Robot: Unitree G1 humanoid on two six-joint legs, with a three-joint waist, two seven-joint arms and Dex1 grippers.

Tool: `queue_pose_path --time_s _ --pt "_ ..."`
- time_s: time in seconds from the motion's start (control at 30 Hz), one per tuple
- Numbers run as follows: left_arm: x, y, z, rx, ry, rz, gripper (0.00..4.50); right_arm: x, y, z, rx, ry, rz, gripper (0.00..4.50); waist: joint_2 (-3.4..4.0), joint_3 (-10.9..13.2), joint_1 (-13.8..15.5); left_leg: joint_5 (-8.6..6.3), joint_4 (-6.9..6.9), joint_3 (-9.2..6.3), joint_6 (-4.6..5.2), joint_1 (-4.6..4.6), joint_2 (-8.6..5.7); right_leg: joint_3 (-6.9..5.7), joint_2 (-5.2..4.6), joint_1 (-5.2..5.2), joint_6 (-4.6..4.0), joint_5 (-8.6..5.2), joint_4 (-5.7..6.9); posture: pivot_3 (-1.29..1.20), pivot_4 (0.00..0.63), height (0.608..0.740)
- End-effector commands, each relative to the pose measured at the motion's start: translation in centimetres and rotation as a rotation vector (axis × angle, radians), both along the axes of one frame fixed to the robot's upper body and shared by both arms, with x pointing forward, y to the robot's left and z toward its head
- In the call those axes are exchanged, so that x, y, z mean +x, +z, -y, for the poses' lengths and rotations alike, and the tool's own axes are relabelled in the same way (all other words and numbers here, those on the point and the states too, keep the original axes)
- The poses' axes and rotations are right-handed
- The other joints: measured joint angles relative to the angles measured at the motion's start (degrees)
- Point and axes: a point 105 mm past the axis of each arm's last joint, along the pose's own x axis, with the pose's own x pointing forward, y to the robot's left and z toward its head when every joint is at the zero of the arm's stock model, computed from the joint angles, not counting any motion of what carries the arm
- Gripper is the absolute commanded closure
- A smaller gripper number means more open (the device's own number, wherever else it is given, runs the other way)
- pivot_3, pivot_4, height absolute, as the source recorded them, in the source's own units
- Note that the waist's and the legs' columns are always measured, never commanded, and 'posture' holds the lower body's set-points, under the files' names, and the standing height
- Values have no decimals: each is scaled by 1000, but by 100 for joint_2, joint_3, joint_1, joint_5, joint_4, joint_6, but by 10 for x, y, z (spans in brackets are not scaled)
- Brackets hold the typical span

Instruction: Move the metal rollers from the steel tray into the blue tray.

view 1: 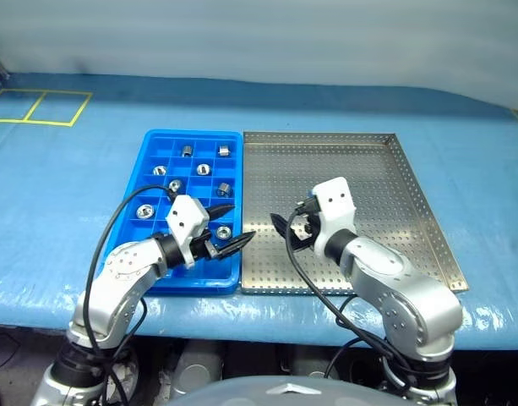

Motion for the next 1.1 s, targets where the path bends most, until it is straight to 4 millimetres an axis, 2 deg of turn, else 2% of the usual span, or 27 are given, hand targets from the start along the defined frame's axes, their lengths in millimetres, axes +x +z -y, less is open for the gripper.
queue_pose_path --time_s 0.03,0.13,0.33,0.4,0.5,0.7,1.1 --pt "-1 2 14 -10 -71 2 702 -11 2 24 1 -151 -19 33 0 0 -87 0 0 4 0 2 1 4 1 0 2 -1 1 -63 150 740" --pt "0 -2 23 -15 -90 -19 702 -20 -10 39 18 -254 -99 33 0 -1 -193 0 2 0 0 6 2 6 6 5 4 -1 5 -86 150 740" --pt "-2 -5 32 -6 -139 -30 702 -32 -31 48 70 -345 -208 33 0 -1 -356 0 7 12 1 12 8 19 12 6 19 6 6 -98 150 740" --pt "-6 -6 33 2 -170 -29 702 -37 -39 54 18 -363 -238 33 2 -1 -377 1 7 12 1 14 10 18 13 7 19 6 6 -97 150 740" --pt "-9 -7 34 10 -199 -37 702 -39 -49 59 35 -393 -278 33 1 -2 -404 0 8 15 1 13 8 23 11 7 19 6 4 -94 150 740" --pt "-13 -9 35 7 -211 -39 702 -36 -54 71 32 -432 -292 33 1 -2 -434 1 8 15 1 15 10 24 12 7 19 6 5 -83 150 740" --pt "-16 -4 42 -12 -204 -31 702 -20 -69 76 75 -404 -373 33 0 -3 -406 0 8 15 1 15 8 26 13 9 21 7 4 -67 150 740"
